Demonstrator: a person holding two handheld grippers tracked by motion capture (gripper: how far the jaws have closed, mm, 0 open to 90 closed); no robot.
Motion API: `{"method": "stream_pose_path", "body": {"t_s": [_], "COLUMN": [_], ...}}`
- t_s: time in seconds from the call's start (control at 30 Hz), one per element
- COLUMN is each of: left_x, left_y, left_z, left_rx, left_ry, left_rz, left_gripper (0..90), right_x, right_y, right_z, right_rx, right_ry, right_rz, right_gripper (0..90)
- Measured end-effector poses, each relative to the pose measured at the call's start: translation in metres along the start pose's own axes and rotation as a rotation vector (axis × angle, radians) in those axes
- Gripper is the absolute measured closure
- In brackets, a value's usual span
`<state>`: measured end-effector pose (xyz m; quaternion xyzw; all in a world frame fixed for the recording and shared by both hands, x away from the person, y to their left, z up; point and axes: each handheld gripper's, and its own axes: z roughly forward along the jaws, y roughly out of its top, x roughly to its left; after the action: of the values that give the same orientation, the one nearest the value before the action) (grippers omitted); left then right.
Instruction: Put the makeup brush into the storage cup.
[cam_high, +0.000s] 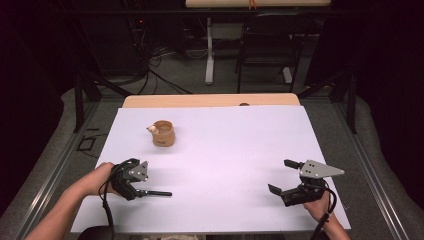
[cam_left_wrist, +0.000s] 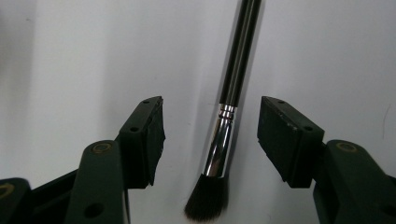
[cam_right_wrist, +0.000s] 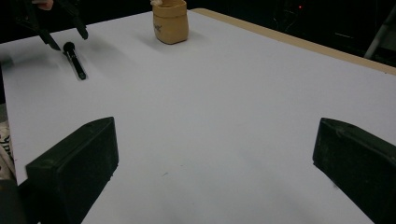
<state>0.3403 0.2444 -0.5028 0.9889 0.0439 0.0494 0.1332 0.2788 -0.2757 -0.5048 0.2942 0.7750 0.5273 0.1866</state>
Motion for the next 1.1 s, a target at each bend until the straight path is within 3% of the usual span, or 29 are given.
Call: {"method": "stream_pose_path", "body": {"t_s": [0.7,1.1], "left_x": [0.001,0.001], "left_y": [0.003,0.008], "left_z": [0.01,0.016], "left_rx": [0.163,0.196], "left_ry": [-0.053,-0.067], "left_rz": [0.057,0.08], "left_gripper": [66.5,72.2], "right_x": [0.0,0.0], "right_y": [0.0,0.0], "right_z": [0.001,0.001], "right_rx": [0.006,0.013], "right_ry": [0.005,0.005], "right_rz": [-0.001,-0.002], "right_gripper": [0.0,0.0]}}
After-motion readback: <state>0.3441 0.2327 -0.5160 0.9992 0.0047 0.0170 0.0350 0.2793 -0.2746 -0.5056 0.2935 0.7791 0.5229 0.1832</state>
